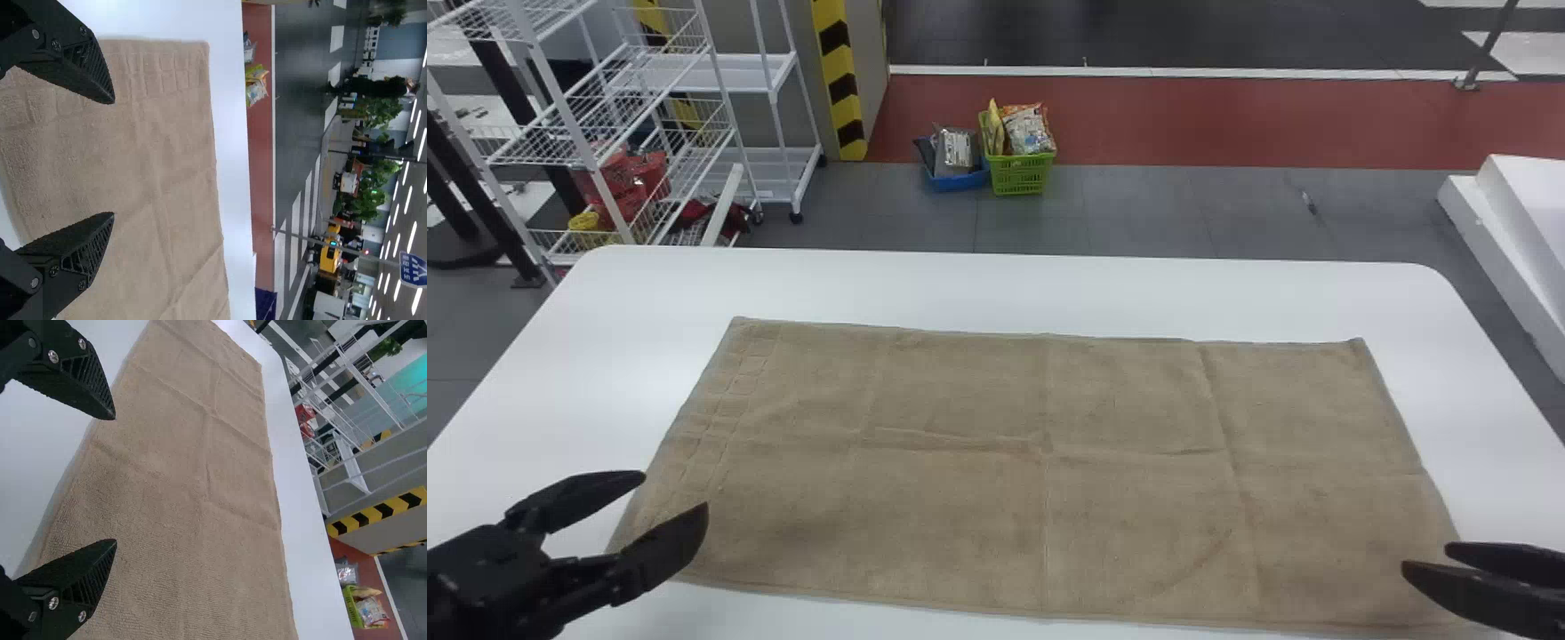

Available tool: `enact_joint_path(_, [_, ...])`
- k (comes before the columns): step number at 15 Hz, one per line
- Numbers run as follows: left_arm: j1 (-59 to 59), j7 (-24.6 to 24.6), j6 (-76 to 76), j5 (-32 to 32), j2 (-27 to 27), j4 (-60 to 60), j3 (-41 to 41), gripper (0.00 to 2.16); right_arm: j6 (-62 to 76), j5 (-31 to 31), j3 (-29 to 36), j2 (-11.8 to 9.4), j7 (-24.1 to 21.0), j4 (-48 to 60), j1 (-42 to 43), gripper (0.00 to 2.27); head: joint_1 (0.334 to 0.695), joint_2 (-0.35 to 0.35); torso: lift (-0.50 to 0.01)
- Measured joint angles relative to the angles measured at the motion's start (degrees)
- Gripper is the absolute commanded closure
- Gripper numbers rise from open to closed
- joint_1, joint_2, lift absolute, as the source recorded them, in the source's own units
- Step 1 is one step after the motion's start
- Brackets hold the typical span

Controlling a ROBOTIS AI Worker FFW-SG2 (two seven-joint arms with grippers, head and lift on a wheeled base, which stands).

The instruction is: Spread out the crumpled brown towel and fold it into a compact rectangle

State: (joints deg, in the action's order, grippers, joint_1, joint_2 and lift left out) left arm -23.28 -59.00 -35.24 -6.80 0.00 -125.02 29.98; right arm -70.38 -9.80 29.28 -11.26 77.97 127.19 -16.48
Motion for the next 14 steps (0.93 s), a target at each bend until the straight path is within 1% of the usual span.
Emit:
enact_joint_path(3, [0.0,4.7,6.8,-3.3,0.0,4.0,-3.3,0.27,-0.1,-1.1,-1.8,0.2,-2.3,-0.7,0.2,0.36,0.695,0.009,-0.127])
enact_joint_path(4, [0.0,5.1,8.1,-4.0,0.0,5.0,-4.0,0.27,-0.1,-1.3,-2.0,0.3,-3.0,-0.9,0.4,0.51,0.695,0.003,-0.127])
enact_joint_path(5, [0.0,5.2,8.6,-4.2,0.0,5.4,-4.4,0.27,-0.1,-1.7,-2.2,0.3,-3.4,-1.1,0.7,0.55,0.695,-0.004,-0.127])
enact_joint_path(8, [0.0,4.5,8.7,-4.1,0.0,5.5,-4.6,0.27,-0.1,-4.4,-3.2,0.3,-3.6,-2.5,1.8,1.00,0.695,-0.021,-0.127])
enact_joint_path(10, [0.0,4.2,8.7,-4.0,0.0,5.2,-4.7,0.27,0.0,-5.1,-3.9,0.3,-3.9,-3.2,1.9,1.40,0.695,-0.022,-0.127])
enact_joint_path(12, [0.0,4.0,8.8,-3.9,0.0,5.0,-4.6,0.27,0.1,-5.6,-4.5,0.3,-3.9,-3.9,1.9,1.41,0.695,-0.022,-0.127])
enact_joint_path(14, [0.0,3.9,8.7,-3.9,0.0,4.9,-4.5,0.27,0.1,-5.9,-6.2,0.4,-3.9,-4.2,1.4,1.41,0.695,-0.002,-0.127])
